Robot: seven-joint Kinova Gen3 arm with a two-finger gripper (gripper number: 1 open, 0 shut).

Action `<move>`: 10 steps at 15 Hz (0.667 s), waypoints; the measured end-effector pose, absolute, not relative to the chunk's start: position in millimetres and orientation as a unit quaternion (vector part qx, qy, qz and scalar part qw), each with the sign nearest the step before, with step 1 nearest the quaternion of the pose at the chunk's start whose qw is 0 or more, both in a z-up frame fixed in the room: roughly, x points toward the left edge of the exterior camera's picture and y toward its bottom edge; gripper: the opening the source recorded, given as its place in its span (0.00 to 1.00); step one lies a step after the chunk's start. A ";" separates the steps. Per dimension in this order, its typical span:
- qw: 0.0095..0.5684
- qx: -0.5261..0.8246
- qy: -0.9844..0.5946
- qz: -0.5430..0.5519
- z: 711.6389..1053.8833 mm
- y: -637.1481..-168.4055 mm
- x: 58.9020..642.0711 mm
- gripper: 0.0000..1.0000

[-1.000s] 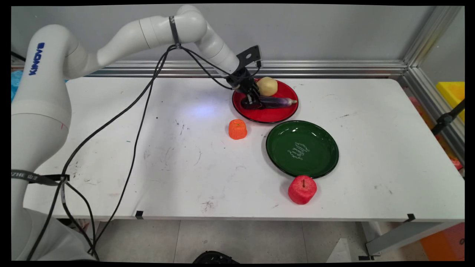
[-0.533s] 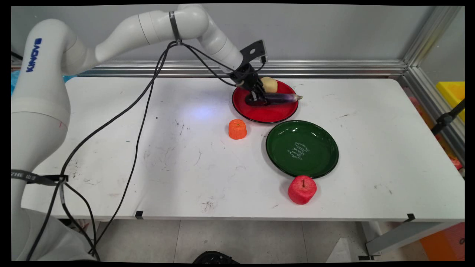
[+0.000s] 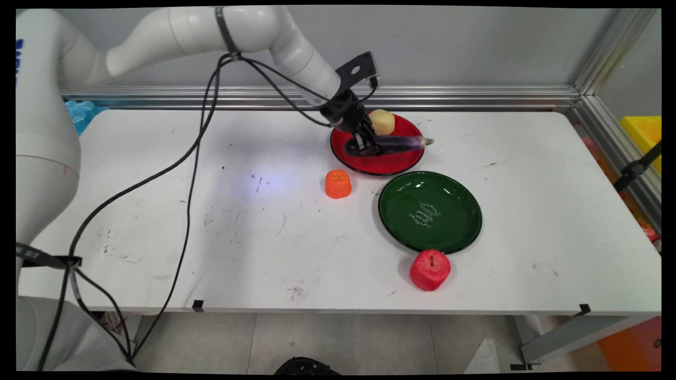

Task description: Place the picked object on the table

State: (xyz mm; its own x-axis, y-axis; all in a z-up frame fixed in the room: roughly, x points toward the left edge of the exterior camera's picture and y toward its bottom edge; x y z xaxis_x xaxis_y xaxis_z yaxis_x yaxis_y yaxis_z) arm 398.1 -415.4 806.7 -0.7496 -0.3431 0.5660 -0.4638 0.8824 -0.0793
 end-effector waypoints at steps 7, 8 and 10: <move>0.252 0.212 -0.940 0.091 815.3 -331.8 412.9 0.00; 0.248 0.211 -0.941 0.089 815.4 -321.5 416.8 0.00; 0.241 0.209 -0.944 0.086 814.8 -304.0 423.8 0.00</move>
